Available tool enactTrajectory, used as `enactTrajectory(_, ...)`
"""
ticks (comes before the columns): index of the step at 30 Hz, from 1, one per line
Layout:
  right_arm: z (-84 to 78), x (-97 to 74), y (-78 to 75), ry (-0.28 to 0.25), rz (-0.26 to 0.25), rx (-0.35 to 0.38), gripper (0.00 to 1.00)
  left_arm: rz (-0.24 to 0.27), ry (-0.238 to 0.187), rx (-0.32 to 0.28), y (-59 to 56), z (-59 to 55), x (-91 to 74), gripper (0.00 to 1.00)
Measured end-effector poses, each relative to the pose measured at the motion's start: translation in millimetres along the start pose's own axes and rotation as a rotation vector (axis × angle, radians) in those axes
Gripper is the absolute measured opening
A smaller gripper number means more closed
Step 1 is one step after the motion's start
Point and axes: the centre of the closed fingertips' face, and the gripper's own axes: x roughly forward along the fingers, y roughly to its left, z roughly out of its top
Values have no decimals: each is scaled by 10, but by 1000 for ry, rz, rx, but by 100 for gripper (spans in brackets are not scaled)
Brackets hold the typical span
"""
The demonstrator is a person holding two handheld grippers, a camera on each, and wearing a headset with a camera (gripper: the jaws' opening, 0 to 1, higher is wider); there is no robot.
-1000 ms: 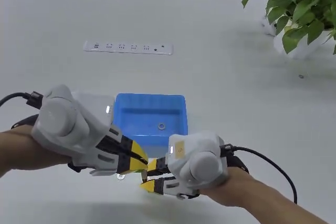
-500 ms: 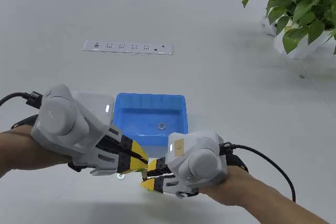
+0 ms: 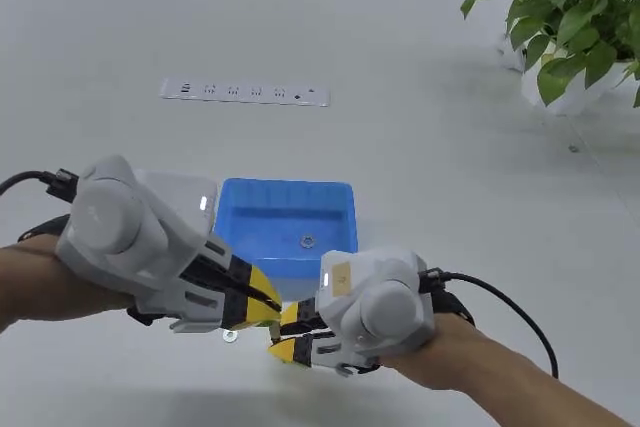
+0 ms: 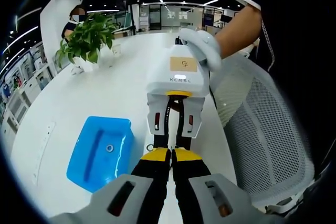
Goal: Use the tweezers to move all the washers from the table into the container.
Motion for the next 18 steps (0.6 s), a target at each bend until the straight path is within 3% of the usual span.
enactTrajectory(18, 191, -142, -78, -11, -22, -30, 10, 25, -18, -5, 35, 174, -182, 5)
